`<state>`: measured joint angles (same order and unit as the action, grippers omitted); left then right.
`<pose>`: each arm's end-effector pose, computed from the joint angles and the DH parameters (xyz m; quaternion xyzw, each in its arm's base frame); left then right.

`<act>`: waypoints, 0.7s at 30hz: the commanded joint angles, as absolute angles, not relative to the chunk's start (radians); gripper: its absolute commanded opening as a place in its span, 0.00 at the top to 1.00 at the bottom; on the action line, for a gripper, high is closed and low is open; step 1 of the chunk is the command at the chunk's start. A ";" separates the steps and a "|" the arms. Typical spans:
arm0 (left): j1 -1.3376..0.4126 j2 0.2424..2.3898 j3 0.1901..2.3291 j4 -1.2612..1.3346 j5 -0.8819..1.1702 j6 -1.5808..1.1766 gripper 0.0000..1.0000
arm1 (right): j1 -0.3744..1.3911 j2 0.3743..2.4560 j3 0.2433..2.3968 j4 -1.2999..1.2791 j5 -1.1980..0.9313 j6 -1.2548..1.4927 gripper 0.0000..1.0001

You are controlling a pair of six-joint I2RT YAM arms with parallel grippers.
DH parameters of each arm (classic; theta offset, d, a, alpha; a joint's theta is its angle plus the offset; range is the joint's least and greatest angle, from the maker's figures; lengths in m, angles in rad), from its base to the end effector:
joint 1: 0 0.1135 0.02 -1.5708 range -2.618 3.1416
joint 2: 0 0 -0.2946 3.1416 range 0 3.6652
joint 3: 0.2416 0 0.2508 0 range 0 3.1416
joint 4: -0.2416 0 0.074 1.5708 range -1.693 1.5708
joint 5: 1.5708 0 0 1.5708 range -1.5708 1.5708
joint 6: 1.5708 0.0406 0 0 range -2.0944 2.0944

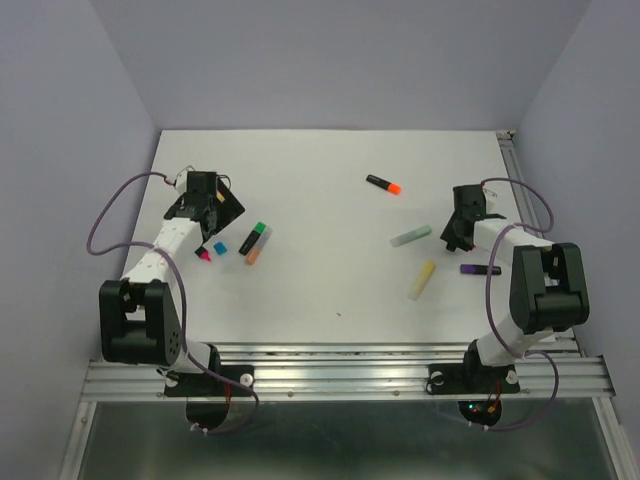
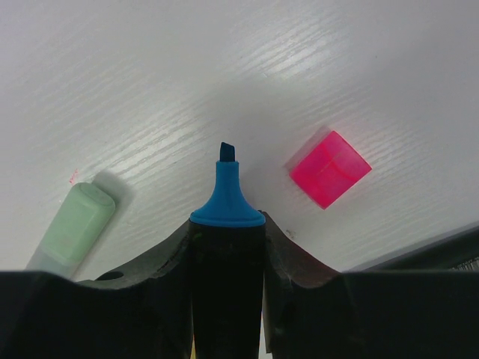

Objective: Open the pen caps

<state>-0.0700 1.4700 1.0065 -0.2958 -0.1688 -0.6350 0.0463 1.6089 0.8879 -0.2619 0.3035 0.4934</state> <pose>0.3174 -0.0154 0.2729 -0.2872 0.8700 -0.0631 0.3959 0.3165 0.0025 0.1984 0.2525 0.9129 -0.0631 0.3146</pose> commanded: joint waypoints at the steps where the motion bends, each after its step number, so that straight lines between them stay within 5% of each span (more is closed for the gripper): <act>1: -0.066 1.352 0.962 -0.267 -0.112 -0.597 0.01 | 0.040 1.594 0.950 -0.267 0.304 0.492 0.64; 11: -0.066 1.168 0.896 -0.302 -0.086 -0.621 0.01 | 0.040 1.497 0.954 -0.310 0.275 0.499 0.36; 17: -0.066 1.062 0.876 -0.334 -0.075 -0.641 0.01 | 0.040 1.427 0.939 -0.328 0.167 0.483 0.02; 21: -0.066 1.008 0.832 -0.337 -0.042 -0.658 0.01 | 0.041 1.367 0.862 -0.311 -0.053 0.475 0.00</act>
<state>-0.0700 1.0546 0.8742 -0.3267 -0.0776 -0.6418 0.0460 1.4250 0.8944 -0.3180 0.1516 0.4892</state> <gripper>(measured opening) 0.986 0.995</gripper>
